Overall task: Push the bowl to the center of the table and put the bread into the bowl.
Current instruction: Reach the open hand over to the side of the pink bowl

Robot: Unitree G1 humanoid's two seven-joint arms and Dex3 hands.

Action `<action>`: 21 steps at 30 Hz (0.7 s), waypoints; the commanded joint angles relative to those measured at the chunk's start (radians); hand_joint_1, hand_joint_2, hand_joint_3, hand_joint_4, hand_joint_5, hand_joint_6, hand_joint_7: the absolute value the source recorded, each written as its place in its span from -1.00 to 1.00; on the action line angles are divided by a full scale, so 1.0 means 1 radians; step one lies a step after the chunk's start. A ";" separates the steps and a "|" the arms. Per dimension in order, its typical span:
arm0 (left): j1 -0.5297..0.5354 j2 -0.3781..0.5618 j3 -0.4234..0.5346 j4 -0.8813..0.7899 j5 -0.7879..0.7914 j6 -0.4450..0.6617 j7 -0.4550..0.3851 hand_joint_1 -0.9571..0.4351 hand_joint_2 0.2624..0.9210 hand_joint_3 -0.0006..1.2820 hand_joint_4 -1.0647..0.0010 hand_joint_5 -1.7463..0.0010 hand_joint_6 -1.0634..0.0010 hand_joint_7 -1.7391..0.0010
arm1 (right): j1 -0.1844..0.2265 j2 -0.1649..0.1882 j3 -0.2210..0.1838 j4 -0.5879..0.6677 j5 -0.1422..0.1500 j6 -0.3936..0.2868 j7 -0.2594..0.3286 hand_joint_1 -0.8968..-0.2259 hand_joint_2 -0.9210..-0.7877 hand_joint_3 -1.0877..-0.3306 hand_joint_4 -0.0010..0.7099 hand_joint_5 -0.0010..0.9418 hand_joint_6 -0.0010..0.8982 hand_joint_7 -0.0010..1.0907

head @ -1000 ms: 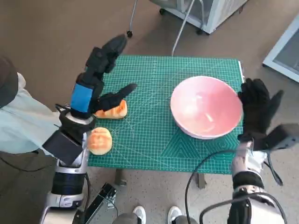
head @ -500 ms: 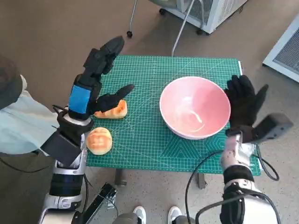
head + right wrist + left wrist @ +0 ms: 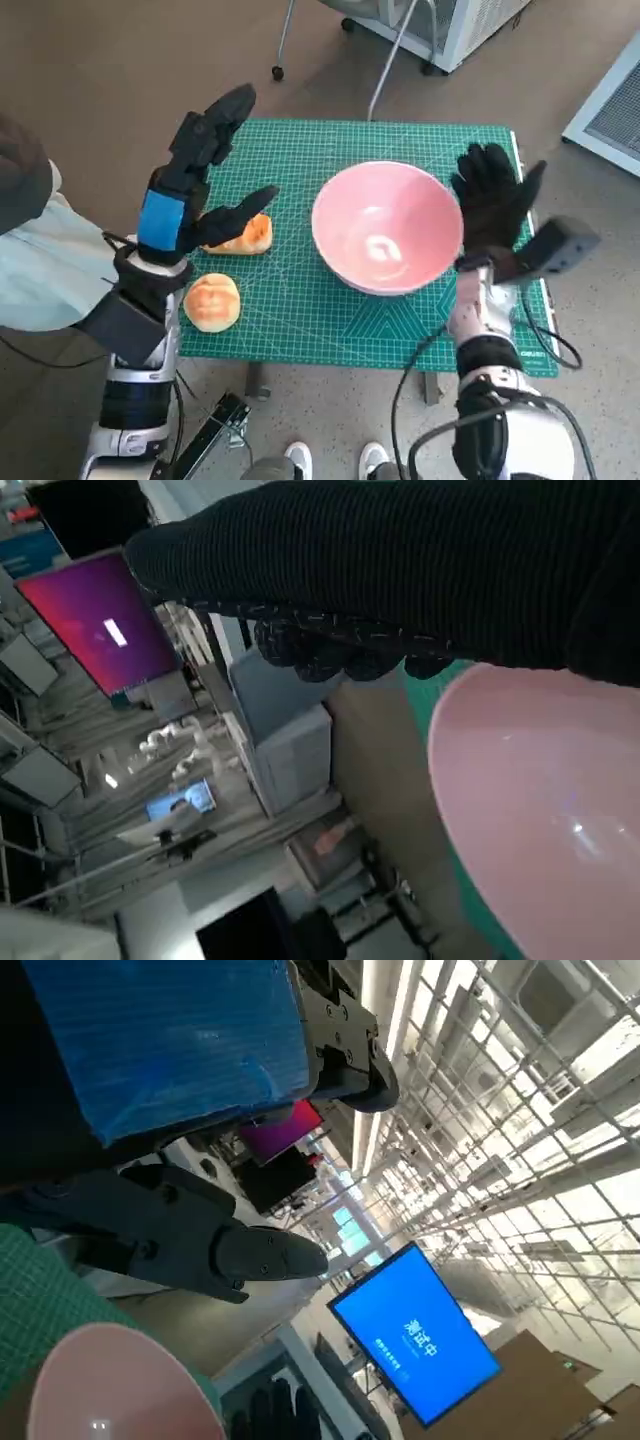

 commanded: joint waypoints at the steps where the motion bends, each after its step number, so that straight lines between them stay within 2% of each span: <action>1: 0.024 0.006 0.008 -0.026 0.000 0.001 0.007 -0.19 1.00 -0.62 0.36 1.00 0.45 0.65 | -0.021 0.029 -0.021 0.021 0.022 0.042 -0.002 0.18 -1.00 -0.58 -0.28 -0.91 -0.78 0.05; 6: 0.039 0.007 0.012 -0.038 -0.003 0.003 0.007 -0.20 1.00 -0.63 0.36 1.00 0.45 0.66 | -0.039 0.035 -0.025 0.022 0.023 0.057 -0.006 0.19 -1.00 -0.57 -0.28 -0.92 -0.78 0.06; 10: 0.052 0.012 0.020 -0.041 -0.007 0.003 0.006 -0.20 1.00 -0.63 0.37 1.00 0.42 0.69 | -0.048 0.030 -0.019 0.021 0.009 0.057 -0.009 0.20 -1.00 -0.59 -0.32 -0.94 -0.78 0.07; 16: 0.063 0.038 0.048 -0.027 -0.026 -0.002 -0.007 -0.21 1.00 -0.64 0.37 1.00 0.35 0.78 | -0.056 -0.006 0.019 0.015 -0.041 0.035 -0.026 0.21 -1.00 -0.59 -0.33 -0.95 -0.80 0.08; 19: 0.057 0.074 0.073 -0.008 -0.026 -0.004 -0.017 -0.21 1.00 -0.64 0.37 1.00 0.30 0.84 | -0.066 -0.023 0.053 0.003 -0.078 0.003 -0.042 0.20 -1.00 -0.59 -0.35 -0.96 -0.83 0.07; 21: 0.054 0.090 0.083 0.000 -0.026 -0.004 -0.022 -0.21 1.00 -0.65 0.37 1.00 0.29 0.85 | -0.068 -0.028 0.066 -0.002 -0.092 -0.012 -0.048 0.18 -1.00 -0.58 -0.36 -0.96 -0.84 0.07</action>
